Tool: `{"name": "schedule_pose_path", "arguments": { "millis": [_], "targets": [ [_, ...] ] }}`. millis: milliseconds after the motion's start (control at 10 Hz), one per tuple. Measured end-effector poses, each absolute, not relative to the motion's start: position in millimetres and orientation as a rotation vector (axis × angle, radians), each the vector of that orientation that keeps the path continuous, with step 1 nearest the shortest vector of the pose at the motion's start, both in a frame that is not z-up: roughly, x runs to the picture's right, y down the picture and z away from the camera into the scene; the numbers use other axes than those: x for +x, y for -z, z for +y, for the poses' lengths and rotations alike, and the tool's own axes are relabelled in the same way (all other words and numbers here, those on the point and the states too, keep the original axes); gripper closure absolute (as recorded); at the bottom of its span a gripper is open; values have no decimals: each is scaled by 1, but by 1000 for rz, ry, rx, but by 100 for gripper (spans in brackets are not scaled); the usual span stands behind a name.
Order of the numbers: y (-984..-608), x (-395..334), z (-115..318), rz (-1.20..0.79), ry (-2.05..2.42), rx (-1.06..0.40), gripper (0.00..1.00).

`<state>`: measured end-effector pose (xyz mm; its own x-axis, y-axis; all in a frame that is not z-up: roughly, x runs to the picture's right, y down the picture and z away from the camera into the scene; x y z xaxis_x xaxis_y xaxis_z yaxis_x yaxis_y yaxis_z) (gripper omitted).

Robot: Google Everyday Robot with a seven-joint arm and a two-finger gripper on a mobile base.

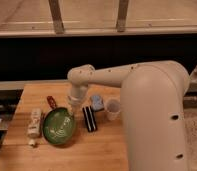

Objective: Pick up the ceramic bowl

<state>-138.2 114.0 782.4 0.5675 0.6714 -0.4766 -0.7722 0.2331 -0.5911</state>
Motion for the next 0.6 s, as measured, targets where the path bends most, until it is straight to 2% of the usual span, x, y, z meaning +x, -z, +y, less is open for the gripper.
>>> {"name": "schedule_pose_path", "arguments": {
  "millis": [400, 600],
  "targets": [
    [-750, -141, 59, 27, -987, -795, 100],
    [-748, -140, 55, 19, -988, -789, 100]
  ]
}}
